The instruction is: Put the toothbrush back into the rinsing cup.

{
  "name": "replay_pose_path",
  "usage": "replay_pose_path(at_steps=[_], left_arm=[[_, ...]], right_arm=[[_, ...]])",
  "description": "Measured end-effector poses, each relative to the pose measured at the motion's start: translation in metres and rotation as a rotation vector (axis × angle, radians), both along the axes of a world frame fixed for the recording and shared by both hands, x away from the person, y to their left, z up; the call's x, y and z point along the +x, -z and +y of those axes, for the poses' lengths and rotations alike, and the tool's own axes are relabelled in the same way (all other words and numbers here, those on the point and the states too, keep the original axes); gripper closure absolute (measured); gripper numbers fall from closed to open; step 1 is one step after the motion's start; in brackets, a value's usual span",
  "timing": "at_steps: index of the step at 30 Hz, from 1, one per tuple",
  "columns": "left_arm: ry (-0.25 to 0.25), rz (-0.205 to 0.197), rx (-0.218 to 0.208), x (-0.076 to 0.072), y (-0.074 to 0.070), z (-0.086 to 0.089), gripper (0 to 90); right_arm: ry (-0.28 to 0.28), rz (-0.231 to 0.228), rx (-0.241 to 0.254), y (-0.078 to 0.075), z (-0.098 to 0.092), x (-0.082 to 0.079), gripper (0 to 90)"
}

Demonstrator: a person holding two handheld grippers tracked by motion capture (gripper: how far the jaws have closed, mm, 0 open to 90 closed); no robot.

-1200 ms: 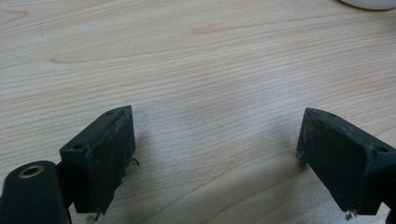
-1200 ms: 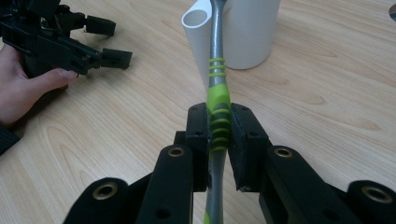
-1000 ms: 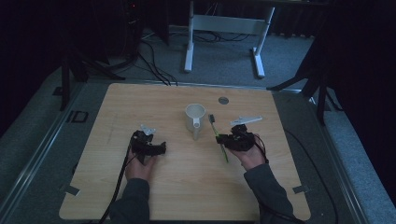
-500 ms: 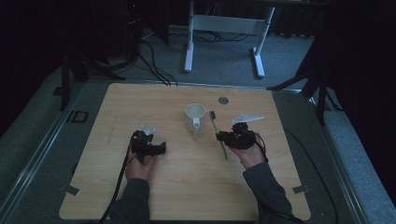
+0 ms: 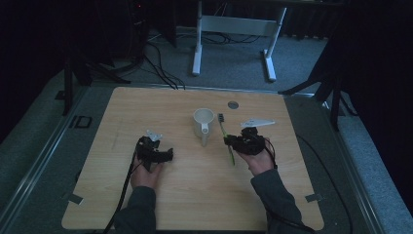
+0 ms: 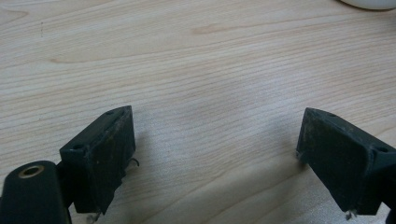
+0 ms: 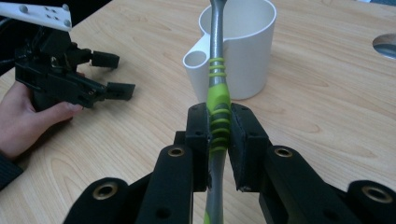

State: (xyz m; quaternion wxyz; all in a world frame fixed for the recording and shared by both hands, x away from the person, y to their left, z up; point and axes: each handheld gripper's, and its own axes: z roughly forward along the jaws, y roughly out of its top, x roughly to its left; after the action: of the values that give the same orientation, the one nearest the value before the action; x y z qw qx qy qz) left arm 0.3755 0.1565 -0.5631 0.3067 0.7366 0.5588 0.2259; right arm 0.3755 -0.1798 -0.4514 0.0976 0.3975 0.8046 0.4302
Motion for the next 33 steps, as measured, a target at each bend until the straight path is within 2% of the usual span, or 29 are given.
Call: replay_pose_path(at_steps=[33], left_arm=[[-0.001, -0.001, 0.0, 0.0, 0.0001, -0.0001, 11.8]], right_arm=[[0.036, -0.063, 0.091, -0.0011, 0.0034, 0.0043, 78.7]])
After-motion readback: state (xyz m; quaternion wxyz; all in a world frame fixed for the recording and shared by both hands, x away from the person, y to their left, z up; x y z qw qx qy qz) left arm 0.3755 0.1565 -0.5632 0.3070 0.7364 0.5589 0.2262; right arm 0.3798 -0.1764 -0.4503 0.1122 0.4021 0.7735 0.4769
